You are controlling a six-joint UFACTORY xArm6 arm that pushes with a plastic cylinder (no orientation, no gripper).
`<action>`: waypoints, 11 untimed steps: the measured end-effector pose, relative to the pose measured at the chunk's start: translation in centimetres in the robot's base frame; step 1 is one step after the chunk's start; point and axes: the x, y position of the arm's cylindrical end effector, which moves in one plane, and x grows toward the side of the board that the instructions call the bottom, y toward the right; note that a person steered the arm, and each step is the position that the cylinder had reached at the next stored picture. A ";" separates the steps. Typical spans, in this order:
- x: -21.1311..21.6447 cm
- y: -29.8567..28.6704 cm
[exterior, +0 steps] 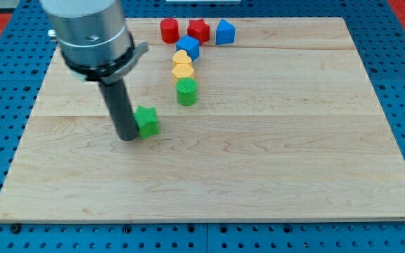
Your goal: Push the green star into the green circle
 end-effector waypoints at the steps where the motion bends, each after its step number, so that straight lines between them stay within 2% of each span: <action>1: -0.1 -2.3; 2: -3.0 -6.1; 4: 0.3 2.2; 5: -0.8 5.5; 7: -0.3 1.8; 9: -1.9 3.1; 11: -1.4 8.2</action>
